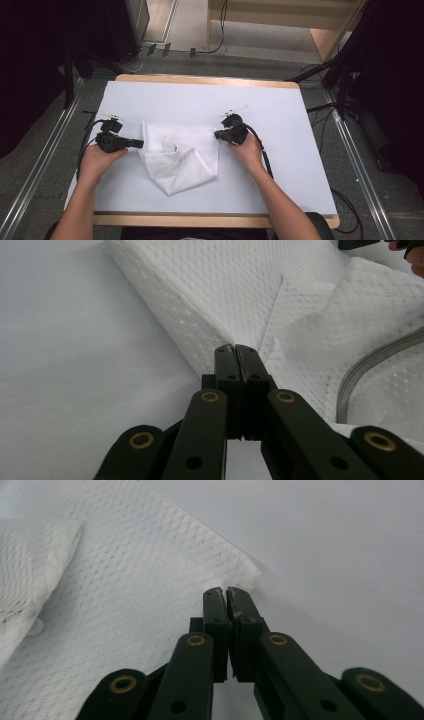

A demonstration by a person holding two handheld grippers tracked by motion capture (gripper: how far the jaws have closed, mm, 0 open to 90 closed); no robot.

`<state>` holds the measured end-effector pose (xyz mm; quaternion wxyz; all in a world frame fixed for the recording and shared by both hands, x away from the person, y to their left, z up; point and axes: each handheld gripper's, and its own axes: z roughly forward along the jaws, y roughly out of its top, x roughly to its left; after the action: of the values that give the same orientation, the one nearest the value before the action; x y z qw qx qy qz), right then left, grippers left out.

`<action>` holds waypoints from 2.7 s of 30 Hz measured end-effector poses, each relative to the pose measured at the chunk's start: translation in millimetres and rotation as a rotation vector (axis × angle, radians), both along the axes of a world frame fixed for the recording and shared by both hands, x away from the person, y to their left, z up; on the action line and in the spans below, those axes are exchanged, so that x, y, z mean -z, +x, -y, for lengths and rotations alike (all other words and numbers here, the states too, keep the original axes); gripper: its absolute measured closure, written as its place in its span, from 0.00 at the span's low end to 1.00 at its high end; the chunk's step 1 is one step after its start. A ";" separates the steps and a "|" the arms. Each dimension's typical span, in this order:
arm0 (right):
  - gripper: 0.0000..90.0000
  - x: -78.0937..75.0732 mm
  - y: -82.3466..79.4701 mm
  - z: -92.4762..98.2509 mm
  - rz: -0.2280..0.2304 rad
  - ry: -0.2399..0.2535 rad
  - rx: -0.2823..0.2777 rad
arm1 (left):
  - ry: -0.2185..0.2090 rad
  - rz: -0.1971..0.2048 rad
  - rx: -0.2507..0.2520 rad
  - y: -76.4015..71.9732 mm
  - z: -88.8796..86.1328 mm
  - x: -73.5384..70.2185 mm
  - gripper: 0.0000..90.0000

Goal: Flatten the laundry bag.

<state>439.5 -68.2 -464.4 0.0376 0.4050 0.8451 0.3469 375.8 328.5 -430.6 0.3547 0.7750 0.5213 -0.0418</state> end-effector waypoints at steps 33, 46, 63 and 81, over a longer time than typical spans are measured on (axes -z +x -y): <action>1.00 -24.4 28.9 97.3 0.043 0.038 0.188 | -0.059 0.071 0.014 45.7 40.6 8.3 1.00; 1.00 -16.4 18.1 88.0 0.015 0.050 0.151 | 0.005 0.060 0.007 53.6 39.0 12.3 0.90; 0.90 -25.9 1.9 43.7 0.024 0.059 0.016 | -0.034 0.184 0.110 22.6 55.1 -40.6 0.73; 0.70 -16.5 -6.5 10.1 0.001 0.065 -0.058 | 0.016 0.181 0.246 26.1 110.6 -31.2 0.58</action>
<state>433.0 -78.3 -447.9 0.0147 0.3815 0.8447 0.3751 401.9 217.9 -399.4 0.3863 0.8365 0.3886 -0.0110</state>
